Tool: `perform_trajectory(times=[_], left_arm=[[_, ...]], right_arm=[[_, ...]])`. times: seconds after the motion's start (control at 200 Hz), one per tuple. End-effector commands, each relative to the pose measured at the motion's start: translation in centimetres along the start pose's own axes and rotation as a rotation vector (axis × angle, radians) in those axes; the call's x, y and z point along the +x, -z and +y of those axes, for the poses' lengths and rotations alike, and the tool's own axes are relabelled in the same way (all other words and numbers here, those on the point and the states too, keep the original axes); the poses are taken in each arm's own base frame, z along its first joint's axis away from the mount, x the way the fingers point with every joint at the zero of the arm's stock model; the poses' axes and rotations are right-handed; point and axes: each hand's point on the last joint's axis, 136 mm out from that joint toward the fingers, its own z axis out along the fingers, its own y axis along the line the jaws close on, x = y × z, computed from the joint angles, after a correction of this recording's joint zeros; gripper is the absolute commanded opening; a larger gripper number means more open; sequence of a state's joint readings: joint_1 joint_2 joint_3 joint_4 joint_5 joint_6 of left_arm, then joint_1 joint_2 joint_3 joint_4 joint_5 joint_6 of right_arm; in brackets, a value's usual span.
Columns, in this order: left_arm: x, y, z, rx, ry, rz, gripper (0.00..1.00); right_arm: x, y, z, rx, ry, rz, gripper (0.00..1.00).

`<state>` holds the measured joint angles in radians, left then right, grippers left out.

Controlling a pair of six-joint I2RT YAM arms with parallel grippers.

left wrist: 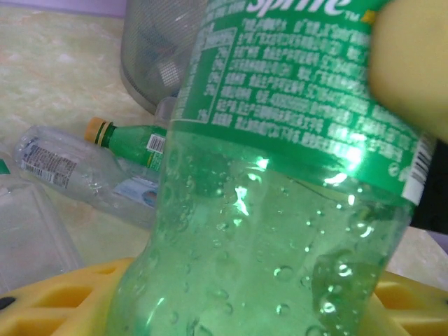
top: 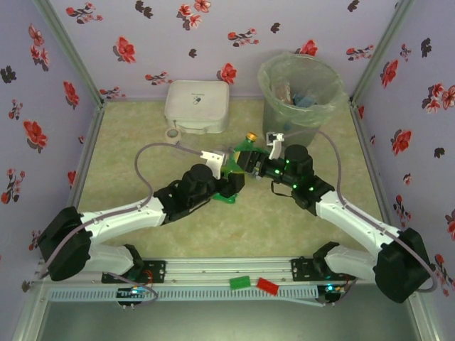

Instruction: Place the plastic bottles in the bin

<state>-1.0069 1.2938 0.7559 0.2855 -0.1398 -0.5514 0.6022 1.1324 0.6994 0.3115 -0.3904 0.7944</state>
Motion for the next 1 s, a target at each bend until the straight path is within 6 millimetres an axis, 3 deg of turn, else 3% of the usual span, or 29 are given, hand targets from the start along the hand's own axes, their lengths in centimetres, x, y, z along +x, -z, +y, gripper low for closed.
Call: perform_trajectory(times=[0.0,0.13,0.21,0.305,0.435,0.61,0.715,0.795,0.995], left_arm=[[-2.5,1.1,-2.1,0.097,0.013,-0.083,0.58],[-2.2,1.2,-2.7,0.137,0.011,-0.076,0.58],[-2.2,1.3,-2.9,0.148,0.018,-0.081,0.59],[-2.3,1.6,-2.7,0.145,0.023,-0.090,0.72],[-2.7,2.3,-2.0,0.117,0.006,-0.119,0.99],[-3.5,3.5,0.3,0.046,0.010,-0.162,1.00],[-4.0,4.6,2.9,-0.035,0.043,-0.192,1.00],[-4.0,5.5,6.0,-0.144,0.092,-0.205,1.00],[-2.3,8.1,13.0,-0.349,0.248,-0.209,1.00]], right_arm=[[-1.1,-1.0,1.4,-0.069,0.000,-0.029,0.69],[-0.7,-2.1,1.5,-0.089,-0.016,-0.010,0.66],[-0.6,-2.5,1.4,-0.088,-0.015,-0.002,0.57],[-0.7,-2.5,1.2,-0.075,-0.007,-0.011,0.46],[-0.8,-2.0,0.0,0.021,0.032,-0.003,0.45],[-2.3,-0.1,-1.4,0.199,0.142,-0.019,0.45],[-5.2,1.9,-2.1,0.342,0.215,-0.057,0.45],[-8.1,3.7,-2.2,0.418,0.244,-0.114,0.44],[-17.6,8.7,-0.3,0.480,0.268,-0.353,0.44]])
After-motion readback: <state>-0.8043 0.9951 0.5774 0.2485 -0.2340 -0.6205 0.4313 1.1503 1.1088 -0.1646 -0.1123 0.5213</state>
